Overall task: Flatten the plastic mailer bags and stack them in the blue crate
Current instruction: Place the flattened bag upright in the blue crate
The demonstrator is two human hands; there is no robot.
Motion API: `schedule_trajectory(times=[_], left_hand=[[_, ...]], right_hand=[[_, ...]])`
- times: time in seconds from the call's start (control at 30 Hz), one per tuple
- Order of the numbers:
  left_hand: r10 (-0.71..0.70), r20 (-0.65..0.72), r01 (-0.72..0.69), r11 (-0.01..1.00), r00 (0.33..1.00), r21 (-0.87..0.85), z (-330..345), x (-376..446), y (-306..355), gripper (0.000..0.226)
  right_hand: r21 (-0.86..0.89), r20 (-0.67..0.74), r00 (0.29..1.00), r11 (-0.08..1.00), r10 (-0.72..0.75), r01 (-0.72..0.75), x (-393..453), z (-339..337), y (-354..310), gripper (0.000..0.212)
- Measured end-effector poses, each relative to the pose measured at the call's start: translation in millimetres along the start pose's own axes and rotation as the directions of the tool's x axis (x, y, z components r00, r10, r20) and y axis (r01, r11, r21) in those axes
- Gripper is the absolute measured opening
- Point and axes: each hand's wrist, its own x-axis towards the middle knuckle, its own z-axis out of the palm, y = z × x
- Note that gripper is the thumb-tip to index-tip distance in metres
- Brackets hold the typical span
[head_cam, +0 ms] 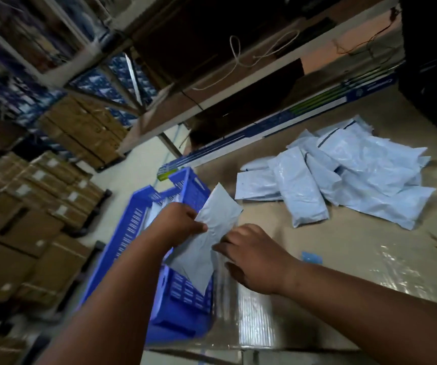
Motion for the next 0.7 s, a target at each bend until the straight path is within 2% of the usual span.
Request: schedule_trajectory(times=[0.13, 0.27, 0.37, 0.47, 0.6, 0.7], left_hand=[[-0.036, -0.115, 0.037, 0.999, 0.993, 0.009, -31, 5, -44, 0.036], [-0.029, -0.215, 0.036, 0.999, 0.976, 0.031, -54, 23, -85, 0.032], [-0.028, -0.293, 0.024, 1.000, 0.956, -0.016, -62, 46, -124, 0.026], [-0.060, -0.346, 0.031, 0.996, 0.936, -0.089, -55, 74, -164, 0.026], [-0.044, -0.292, -0.008, 0.985, 0.956, -0.173, -24, 114, -191, 0.035], [0.019, -0.248, -0.073, 0.975, 0.969, -0.211, 1, 141, -192, 0.031]], right_hand=[[0.009, 0.000, 1.000, 1.000, -0.011, 0.011, 52, 14, -21, 0.054], [0.003, 0.021, 0.999, 1.000, 0.027, -0.027, 90, 34, -38, 0.056], [0.019, 0.016, 0.995, 0.995, 0.100, -0.100, 104, 48, -45, 0.053], [0.044, 0.069, 0.982, 0.983, 0.176, -0.179, 114, 57, -53, 0.057], [0.059, 0.067, 0.968, 0.967, 0.242, -0.246, 137, 66, -60, 0.055], [-0.008, 0.059, 0.960, 0.962, 0.274, -0.274, 149, 74, -64, 0.054]])
